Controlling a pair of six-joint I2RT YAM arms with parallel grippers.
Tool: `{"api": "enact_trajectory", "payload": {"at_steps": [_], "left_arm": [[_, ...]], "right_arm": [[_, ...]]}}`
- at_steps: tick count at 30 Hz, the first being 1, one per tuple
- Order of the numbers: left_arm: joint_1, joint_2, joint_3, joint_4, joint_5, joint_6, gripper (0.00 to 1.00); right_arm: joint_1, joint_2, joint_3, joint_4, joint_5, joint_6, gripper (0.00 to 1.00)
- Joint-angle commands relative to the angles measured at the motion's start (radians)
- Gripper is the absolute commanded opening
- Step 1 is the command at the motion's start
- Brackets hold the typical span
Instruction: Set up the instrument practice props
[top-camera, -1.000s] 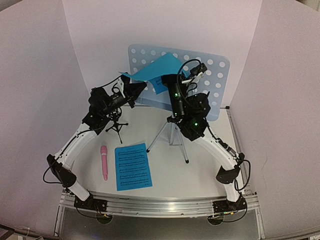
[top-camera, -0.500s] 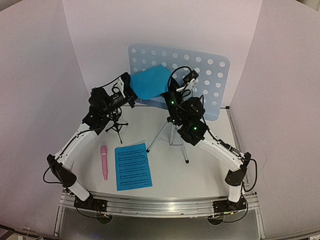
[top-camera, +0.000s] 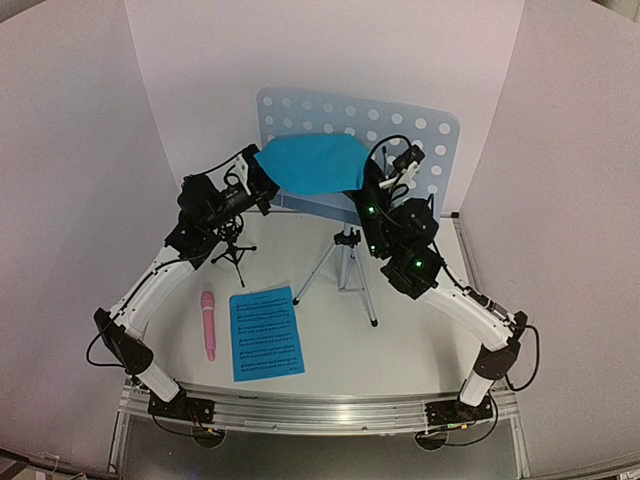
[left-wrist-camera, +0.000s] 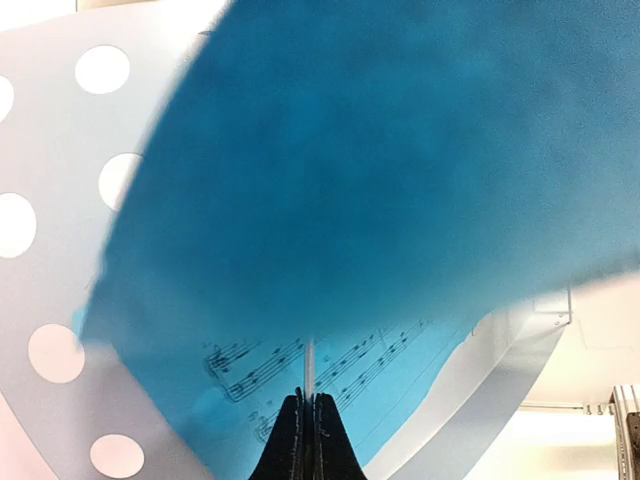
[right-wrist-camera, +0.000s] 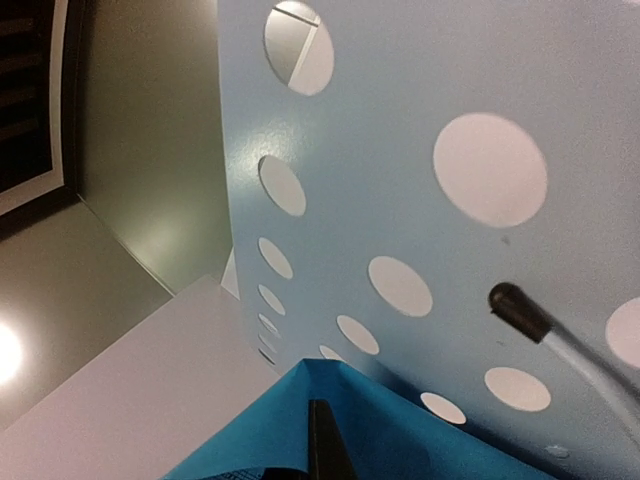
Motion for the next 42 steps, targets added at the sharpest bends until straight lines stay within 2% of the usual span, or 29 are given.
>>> {"api": "enact_trajectory", "payload": {"at_steps": [1,10,18,32,37,42], "left_arm": [[-0.002,-0.003,0.052,0.03,0.011,0.014,0.0],[-0.003,-0.006,0.047,0.041,0.022,0.005,0.0],[-0.002,-0.012,0.044,0.032,0.022,0.011,0.0],[-0.002,-0.007,0.049,0.01,0.029,0.018,0.0],[-0.002,-0.009,0.047,0.003,0.029,0.021,0.0],[-0.002,-0.006,0.053,0.011,0.034,0.021,0.0]], "right_arm": [[0.004,-0.045,-0.039,-0.039,0.05,0.006,0.0],[0.004,-0.023,-0.07,-0.048,0.052,0.087,0.0],[0.006,-0.089,-0.142,-0.106,0.091,0.077,0.0],[0.006,-0.022,0.145,-0.488,-0.011,-0.297,0.0],[0.005,0.043,0.315,-0.679,-0.008,-0.323,0.0],[0.004,0.056,0.315,-0.697,-0.016,-0.298,0.0]]}}
